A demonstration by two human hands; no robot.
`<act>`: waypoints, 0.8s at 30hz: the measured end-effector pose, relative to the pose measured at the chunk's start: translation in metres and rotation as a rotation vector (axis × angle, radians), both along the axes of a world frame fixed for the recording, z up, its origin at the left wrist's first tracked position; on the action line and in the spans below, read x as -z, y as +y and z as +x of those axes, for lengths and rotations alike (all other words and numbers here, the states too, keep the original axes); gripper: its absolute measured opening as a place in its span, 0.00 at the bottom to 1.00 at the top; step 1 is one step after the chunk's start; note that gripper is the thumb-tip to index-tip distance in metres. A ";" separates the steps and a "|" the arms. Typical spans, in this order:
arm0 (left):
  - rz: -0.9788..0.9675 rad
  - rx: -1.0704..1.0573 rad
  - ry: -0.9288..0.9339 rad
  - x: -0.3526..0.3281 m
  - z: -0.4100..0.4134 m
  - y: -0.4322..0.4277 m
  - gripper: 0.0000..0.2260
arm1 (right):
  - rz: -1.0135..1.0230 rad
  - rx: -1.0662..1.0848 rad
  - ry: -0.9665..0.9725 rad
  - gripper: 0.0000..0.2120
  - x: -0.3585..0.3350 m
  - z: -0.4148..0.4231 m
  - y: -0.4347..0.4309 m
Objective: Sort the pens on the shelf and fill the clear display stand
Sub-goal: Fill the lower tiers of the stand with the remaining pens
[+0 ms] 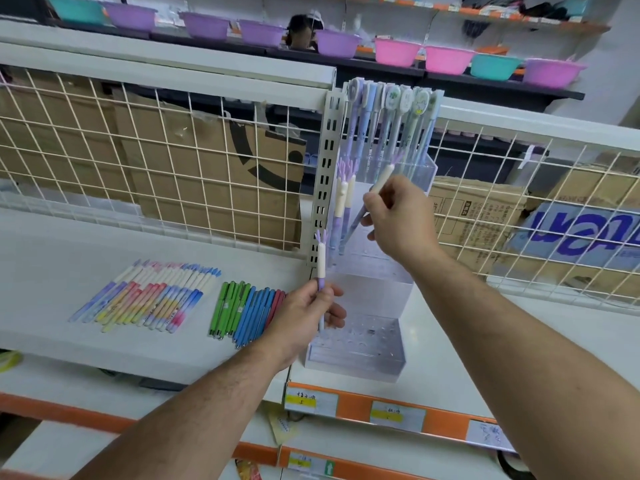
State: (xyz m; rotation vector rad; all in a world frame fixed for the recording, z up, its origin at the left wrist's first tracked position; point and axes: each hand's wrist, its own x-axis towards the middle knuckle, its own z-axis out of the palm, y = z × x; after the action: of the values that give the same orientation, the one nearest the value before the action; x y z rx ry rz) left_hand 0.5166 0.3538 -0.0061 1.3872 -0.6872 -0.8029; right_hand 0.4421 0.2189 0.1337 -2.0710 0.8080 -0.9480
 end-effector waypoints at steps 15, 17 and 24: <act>0.013 -0.006 -0.038 -0.004 -0.003 0.001 0.11 | -0.185 0.001 0.278 0.10 0.008 0.019 0.003; 0.011 -0.003 -0.036 -0.004 -0.003 0.001 0.11 | -0.170 0.011 0.283 0.11 0.009 0.017 0.004; 0.025 -0.004 -0.080 -0.006 -0.005 0.003 0.10 | -0.090 -0.021 0.301 0.12 0.027 -0.009 0.023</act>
State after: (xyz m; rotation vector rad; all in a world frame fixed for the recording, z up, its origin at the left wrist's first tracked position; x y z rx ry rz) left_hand 0.5118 0.3567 -0.0003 1.4495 -0.7381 -0.7583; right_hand 0.4333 0.2421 0.1068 -2.3306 0.9073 -0.6798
